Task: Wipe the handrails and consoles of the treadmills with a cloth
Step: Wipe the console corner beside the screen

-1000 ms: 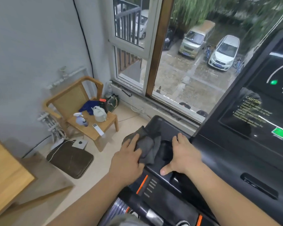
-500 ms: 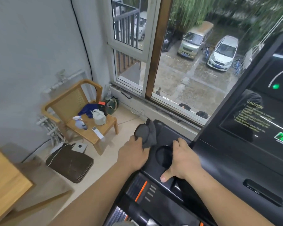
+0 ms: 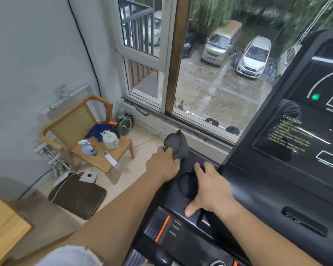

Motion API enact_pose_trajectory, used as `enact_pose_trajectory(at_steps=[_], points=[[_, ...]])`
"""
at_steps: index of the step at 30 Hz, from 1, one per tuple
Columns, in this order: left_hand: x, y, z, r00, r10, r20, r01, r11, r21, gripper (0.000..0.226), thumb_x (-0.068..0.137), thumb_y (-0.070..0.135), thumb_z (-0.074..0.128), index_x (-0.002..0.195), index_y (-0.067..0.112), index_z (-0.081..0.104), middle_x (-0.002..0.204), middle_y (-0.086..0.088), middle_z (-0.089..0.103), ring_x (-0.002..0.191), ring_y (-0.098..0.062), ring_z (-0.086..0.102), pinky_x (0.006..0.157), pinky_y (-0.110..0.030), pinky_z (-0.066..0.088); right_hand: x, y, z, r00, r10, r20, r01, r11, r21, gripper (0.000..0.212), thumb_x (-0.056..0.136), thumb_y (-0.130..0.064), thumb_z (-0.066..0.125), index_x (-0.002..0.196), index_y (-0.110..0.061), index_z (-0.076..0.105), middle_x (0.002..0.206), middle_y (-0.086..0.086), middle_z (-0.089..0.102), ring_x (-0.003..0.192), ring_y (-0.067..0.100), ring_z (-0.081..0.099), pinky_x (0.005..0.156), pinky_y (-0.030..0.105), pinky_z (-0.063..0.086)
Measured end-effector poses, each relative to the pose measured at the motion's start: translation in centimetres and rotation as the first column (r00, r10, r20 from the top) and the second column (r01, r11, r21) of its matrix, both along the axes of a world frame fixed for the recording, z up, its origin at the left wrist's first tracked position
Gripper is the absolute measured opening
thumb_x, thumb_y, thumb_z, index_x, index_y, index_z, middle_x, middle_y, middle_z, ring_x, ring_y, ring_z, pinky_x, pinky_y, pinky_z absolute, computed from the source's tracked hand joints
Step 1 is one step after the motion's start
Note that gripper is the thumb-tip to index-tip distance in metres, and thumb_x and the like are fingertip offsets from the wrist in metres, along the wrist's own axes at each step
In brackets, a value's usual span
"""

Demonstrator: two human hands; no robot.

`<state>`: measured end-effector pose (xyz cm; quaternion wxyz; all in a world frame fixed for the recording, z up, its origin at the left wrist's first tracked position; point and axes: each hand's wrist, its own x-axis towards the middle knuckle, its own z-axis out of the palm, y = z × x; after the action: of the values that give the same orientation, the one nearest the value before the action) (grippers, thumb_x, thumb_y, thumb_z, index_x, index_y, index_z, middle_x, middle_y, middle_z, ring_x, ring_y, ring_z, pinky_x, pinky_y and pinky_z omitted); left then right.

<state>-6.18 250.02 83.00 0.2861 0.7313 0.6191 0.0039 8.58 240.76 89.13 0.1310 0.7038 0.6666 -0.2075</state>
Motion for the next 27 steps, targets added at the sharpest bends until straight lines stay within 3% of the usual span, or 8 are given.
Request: enact_pose_trajectory(at_steps=[3,5,8,10,15,18,23,27], points=[[-1.7,-5.0,-1.0,0.973,-0.168,-0.157,0.201,0.953,0.225,0.044,0.091,0.046,0.047,0.131,0.026,0.053,0.165,-0.017,0.018,0.143,-0.042,0.031,0.105,-0.048,0.044,0.2,-0.1,-0.1,1.000,-0.006,-0.014,0.006,1.000,0.005,0.156,0.044,-0.065,0.094,0.163,-0.019,0.004,0.161,0.002,0.012,0.156,0.021,0.012,0.109,0.035,0.043],[-3.5,-8.2,-1.2,0.940,-0.288,-0.183,0.333,0.889,0.314,0.063,0.082,0.049,0.043,0.144,0.037,0.046,0.169,-0.017,0.015,0.149,-0.045,0.023,0.109,-0.054,0.042,0.2,0.1,-0.2,1.000,0.001,-0.012,-0.001,1.000,0.014,0.156,0.043,-0.066,0.094,0.163,-0.019,0.006,0.160,0.002,0.014,0.155,0.022,0.014,0.108,0.035,0.044],[-4.5,-7.3,-1.1,0.932,-0.337,-0.135,0.359,0.910,0.206,0.081,0.084,0.050,0.037,0.160,0.048,0.009,0.172,-0.011,0.000,0.155,-0.039,0.007,0.117,-0.052,0.036,0.2,0.2,-0.1,1.000,0.005,-0.005,-0.005,1.000,0.010,0.156,0.044,-0.066,0.093,0.163,-0.019,0.005,0.159,0.001,0.014,0.154,0.022,0.018,0.107,0.035,0.045],[-3.2,-4.5,-0.7,0.947,-0.306,-0.096,0.318,0.934,0.160,0.080,0.091,0.048,0.042,0.159,0.052,-0.001,0.171,-0.007,-0.008,0.157,-0.033,0.003,0.119,-0.049,0.034,0.1,0.3,0.0,1.000,0.007,0.010,-0.007,1.000,0.005,0.156,0.043,-0.067,0.093,0.163,-0.019,0.006,0.156,0.001,0.017,0.152,0.022,0.022,0.103,0.035,0.047],[1.1,4.8,-1.2,0.981,-0.076,0.181,0.084,0.996,-0.033,0.065,0.093,0.056,0.041,0.155,0.048,0.027,0.160,-0.013,0.033,0.138,-0.039,0.046,0.115,-0.051,0.040,-0.1,0.5,0.1,1.000,0.014,0.022,-0.014,1.000,-0.006,0.158,0.040,-0.068,0.093,0.163,-0.019,0.006,0.158,0.002,0.017,0.149,0.023,0.027,0.100,0.038,0.050],[1.4,6.3,-1.2,0.923,0.100,0.372,-0.046,0.988,-0.150,0.064,0.087,0.067,0.035,0.145,0.043,0.043,0.144,-0.007,0.057,0.132,-0.033,0.054,0.112,-0.048,0.042,0.0,0.3,0.0,1.000,0.005,0.019,-0.005,1.000,0.001,0.159,0.040,-0.069,0.093,0.162,-0.020,0.004,0.159,0.002,0.015,0.151,0.023,0.023,0.100,0.038,0.050],[-2.7,-2.2,-1.5,0.975,0.092,0.200,-0.096,0.995,0.007,0.060,0.101,0.050,0.037,0.156,0.036,0.020,0.127,-0.017,0.057,0.116,-0.042,0.060,0.097,-0.047,0.049,0.0,0.3,0.0,1.000,0.003,0.014,-0.003,1.000,-0.005,0.157,0.042,-0.068,0.093,0.162,-0.021,0.003,0.162,0.003,0.011,0.154,0.023,0.018,0.105,0.036,0.047],[-6.9,-11.4,-1.1,0.999,0.038,-0.032,-0.032,0.987,0.157,0.047,0.097,0.051,0.037,0.136,0.026,0.043,0.116,-0.007,0.049,0.103,-0.034,0.060,0.080,-0.042,0.051,-0.1,0.4,0.1,0.999,0.010,0.031,-0.010,1.000,-0.006,0.156,0.044,-0.067,0.093,0.162,-0.021,0.003,0.163,0.003,0.011,0.154,0.024,0.019,0.104,0.036,0.047]])
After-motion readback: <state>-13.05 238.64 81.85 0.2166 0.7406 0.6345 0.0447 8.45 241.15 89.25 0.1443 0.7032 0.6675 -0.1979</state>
